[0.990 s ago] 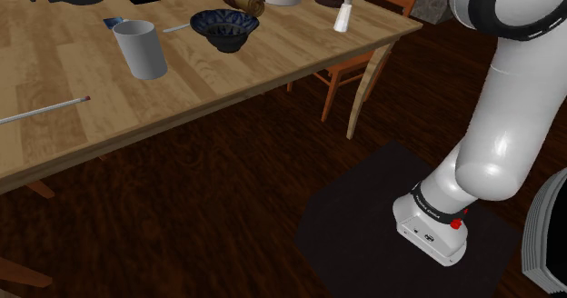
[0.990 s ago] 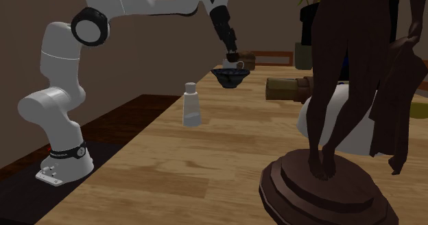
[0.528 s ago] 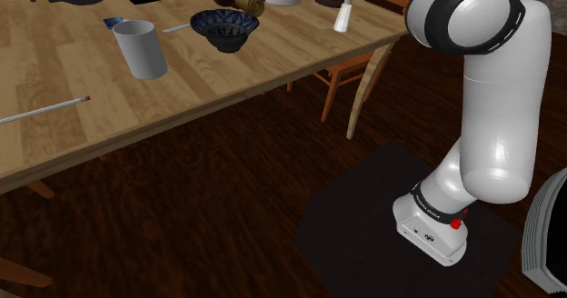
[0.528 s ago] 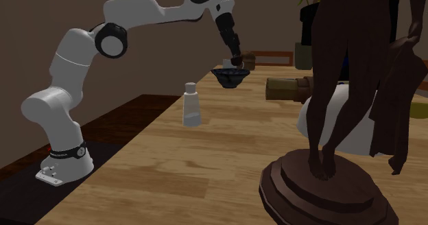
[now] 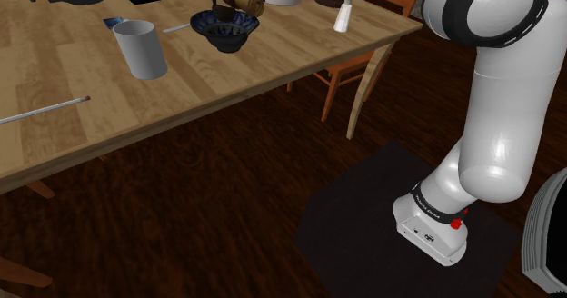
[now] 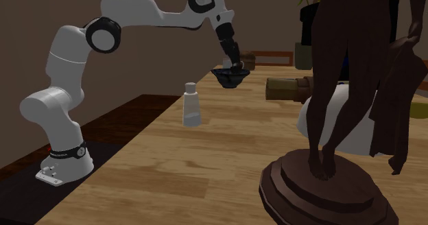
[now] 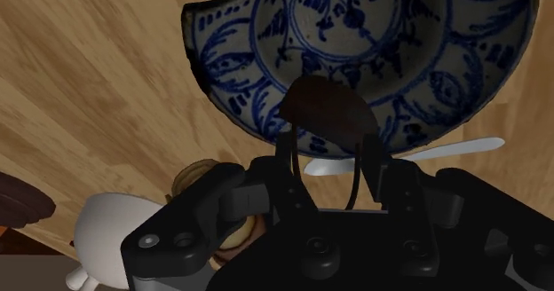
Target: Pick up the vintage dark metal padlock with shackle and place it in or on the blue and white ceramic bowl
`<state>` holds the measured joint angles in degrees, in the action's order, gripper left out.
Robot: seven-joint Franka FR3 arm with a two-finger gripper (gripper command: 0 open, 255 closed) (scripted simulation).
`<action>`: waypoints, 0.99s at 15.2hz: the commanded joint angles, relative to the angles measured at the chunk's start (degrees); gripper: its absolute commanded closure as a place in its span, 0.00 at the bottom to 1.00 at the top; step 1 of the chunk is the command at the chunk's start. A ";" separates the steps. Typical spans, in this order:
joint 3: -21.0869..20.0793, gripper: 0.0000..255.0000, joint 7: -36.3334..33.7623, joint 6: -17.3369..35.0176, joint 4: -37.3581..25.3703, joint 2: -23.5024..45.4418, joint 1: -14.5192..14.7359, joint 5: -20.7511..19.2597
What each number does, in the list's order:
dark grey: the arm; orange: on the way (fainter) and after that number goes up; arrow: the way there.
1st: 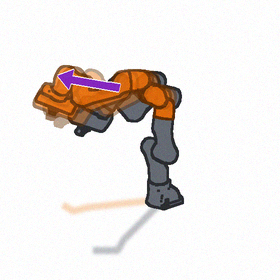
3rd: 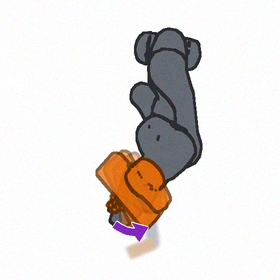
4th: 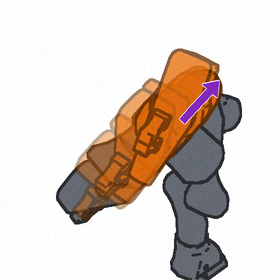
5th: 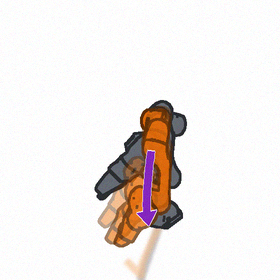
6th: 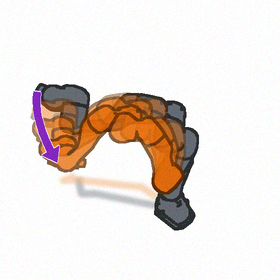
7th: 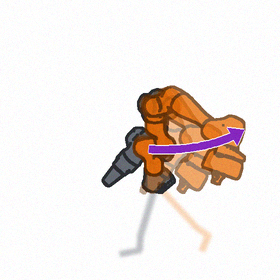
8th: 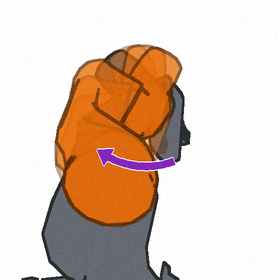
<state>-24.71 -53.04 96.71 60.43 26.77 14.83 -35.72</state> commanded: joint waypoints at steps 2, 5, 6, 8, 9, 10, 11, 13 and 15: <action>-0.04 1.00 -0.36 1.03 1.55 -0.48 -0.45 0.16; -0.03 1.00 -0.36 1.03 1.53 -0.47 -0.44 0.16; -0.03 1.00 -0.36 1.03 1.53 -0.47 -0.44 0.16; -0.03 1.00 -0.36 1.03 1.53 -0.47 -0.44 0.16; -0.03 0.00 -0.36 1.03 1.54 -0.47 -0.44 0.16; -0.03 0.00 -0.36 1.03 1.53 -0.47 -0.44 0.16; -0.03 0.00 -0.36 1.03 1.53 -0.47 -0.44 0.16; -0.03 0.00 -0.36 1.03 1.54 -0.47 -0.44 0.16; -0.14 0.00 -0.05 -0.81 -0.34 -0.41 0.32 0.05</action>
<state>-24.77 -53.16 96.94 61.12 26.31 14.65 -35.57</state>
